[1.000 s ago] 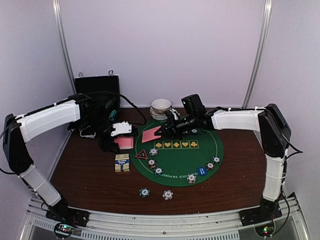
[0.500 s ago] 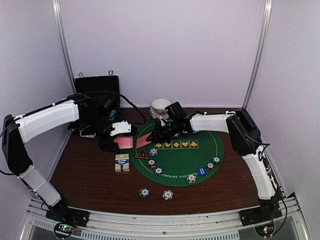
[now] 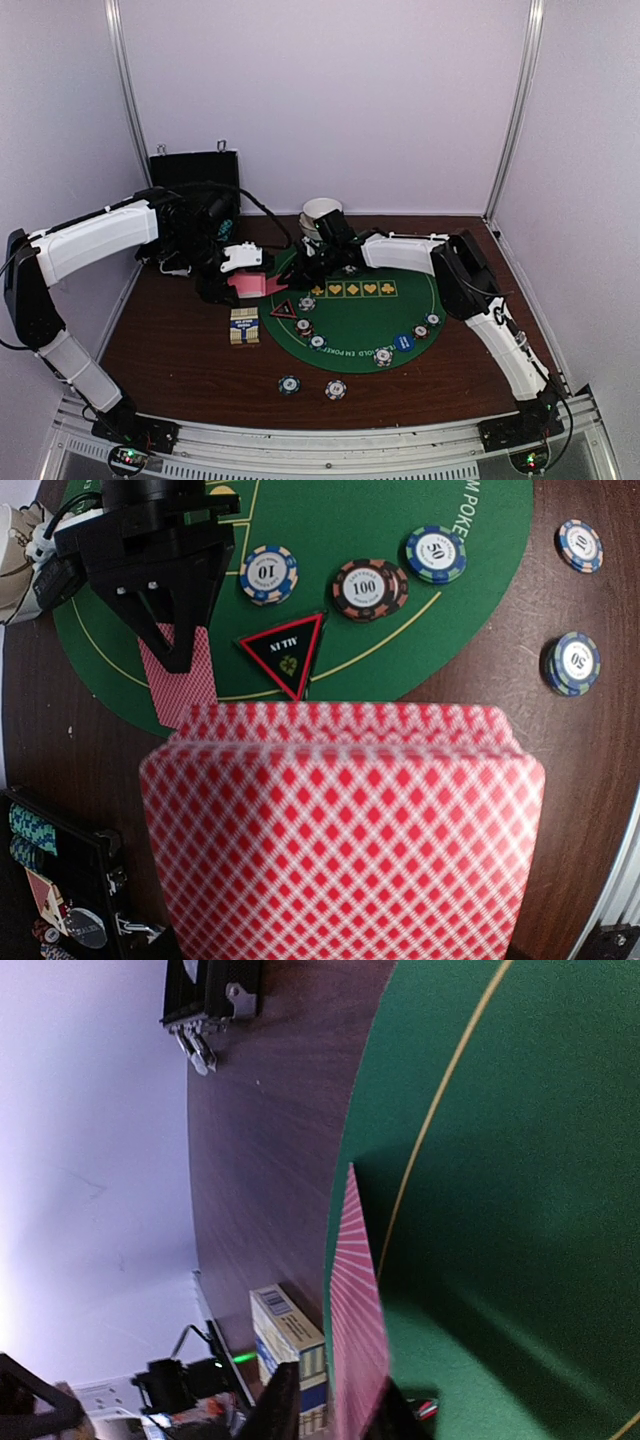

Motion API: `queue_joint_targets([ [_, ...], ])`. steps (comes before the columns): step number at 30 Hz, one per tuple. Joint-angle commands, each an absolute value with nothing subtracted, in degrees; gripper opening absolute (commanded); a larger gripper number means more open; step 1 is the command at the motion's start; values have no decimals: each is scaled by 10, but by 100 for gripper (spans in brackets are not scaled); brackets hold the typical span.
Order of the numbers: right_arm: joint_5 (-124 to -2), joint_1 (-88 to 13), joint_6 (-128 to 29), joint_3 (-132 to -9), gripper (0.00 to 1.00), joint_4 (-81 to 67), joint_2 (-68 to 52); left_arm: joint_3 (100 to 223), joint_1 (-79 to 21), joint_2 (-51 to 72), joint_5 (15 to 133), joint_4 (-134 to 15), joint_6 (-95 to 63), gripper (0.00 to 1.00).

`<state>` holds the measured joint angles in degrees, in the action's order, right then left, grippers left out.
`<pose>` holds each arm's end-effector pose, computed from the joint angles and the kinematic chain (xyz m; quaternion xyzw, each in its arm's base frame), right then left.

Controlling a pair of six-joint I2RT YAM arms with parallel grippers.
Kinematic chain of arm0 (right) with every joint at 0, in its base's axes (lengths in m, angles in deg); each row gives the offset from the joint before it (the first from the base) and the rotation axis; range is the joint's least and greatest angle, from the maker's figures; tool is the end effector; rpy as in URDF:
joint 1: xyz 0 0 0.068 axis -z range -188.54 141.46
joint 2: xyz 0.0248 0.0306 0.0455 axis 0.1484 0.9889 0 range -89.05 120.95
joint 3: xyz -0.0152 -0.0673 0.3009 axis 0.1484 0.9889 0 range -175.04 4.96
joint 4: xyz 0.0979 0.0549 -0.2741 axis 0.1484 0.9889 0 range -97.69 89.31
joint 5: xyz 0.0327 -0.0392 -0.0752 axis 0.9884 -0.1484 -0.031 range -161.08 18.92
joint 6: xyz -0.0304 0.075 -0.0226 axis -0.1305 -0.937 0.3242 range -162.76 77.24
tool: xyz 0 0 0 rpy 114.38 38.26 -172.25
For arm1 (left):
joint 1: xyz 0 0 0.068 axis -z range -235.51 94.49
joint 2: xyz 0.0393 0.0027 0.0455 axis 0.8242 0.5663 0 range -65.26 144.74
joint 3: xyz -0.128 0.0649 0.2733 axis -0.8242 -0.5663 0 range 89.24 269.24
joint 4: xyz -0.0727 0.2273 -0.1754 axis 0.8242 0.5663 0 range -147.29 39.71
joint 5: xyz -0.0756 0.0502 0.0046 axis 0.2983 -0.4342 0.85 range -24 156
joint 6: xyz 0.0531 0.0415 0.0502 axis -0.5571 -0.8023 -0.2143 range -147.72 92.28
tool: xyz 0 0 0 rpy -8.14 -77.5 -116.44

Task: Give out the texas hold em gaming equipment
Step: Distribute the poker card in the dealer area, then pick up the poker card from the face-down deck piles.

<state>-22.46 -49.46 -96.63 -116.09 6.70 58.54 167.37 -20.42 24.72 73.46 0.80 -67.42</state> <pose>0.4515 0.4647 0.1222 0.0764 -0.8430 -0.5321 0.0194 0.2878 -0.2137 0.2771 0.6057 0.7738 -0.0571 0.1763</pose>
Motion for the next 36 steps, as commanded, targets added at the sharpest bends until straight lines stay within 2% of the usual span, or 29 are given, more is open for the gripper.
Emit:
queue_joint_targets([
  [1,-245,-496,-936,-1183,31,100,590,1674,-208,238,740,-3,-667,4],
  [5,-267,-491,-895,-1186,58,143,571,1677,-208,238,741,-3,-666,5],
  [12,-311,-481,-847,-1169,77,172,505,1678,-208,237,737,-2,-664,5],
  [16,-308,-478,-843,-1127,80,146,459,1681,-208,237,739,-2,-661,5],
  [19,-284,-479,-876,-1052,81,94,411,1682,-208,236,740,-2,-659,5],
  [24,-253,-492,-964,-865,82,-93,314,1684,-208,238,739,-2,-657,5],
  [27,-244,-507,-1003,-796,82,-164,278,1687,-208,241,739,-2,-655,5],
  [31,-236,-529,-1062,-747,82,-264,259,1697,-208,247,740,3,-652,5],
  [36,-228,-551,-1096,-745,82,-317,269,1710,-208,255,748,13,-646,5],
])
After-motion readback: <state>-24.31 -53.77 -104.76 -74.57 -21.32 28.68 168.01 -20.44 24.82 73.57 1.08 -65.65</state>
